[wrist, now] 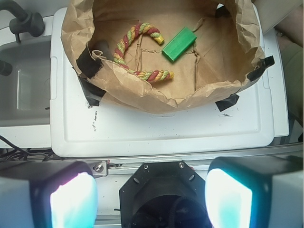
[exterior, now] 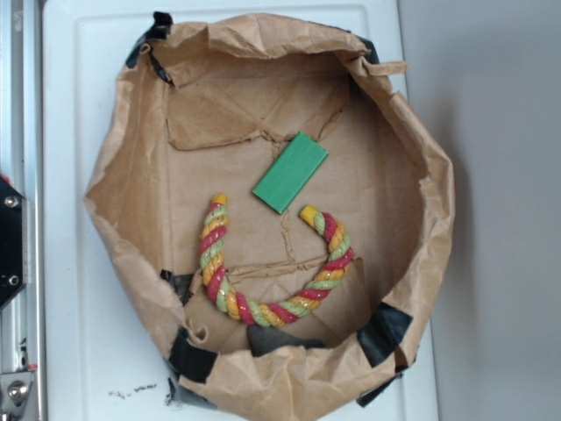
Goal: Grab the green block.
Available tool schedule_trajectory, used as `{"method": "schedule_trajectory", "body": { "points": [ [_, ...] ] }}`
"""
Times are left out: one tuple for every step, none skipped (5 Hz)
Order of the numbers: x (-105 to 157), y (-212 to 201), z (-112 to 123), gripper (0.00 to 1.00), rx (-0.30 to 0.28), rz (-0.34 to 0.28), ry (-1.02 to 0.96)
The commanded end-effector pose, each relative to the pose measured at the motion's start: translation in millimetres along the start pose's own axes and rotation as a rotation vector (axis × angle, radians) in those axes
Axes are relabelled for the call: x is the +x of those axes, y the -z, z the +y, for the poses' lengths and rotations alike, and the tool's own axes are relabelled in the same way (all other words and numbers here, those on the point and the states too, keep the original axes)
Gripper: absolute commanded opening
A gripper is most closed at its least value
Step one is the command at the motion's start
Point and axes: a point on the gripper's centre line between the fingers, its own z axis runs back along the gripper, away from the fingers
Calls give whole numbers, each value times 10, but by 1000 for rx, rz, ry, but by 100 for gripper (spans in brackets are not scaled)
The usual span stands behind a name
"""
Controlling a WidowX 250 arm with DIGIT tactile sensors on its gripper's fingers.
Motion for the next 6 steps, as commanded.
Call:
{"method": "schedule_trajectory", "body": {
  "points": [
    [0, 0, 0, 100, 0, 0, 0],
    [325, 59, -127, 100, -12, 33, -137],
    [559, 99, -63, 100, -37, 18, -256],
    [714, 123, 109, 100, -82, -31, -331],
    [839, 225, 395, 100, -85, -65, -433],
    [839, 225, 395, 100, -85, -65, -433]
  ]
}}
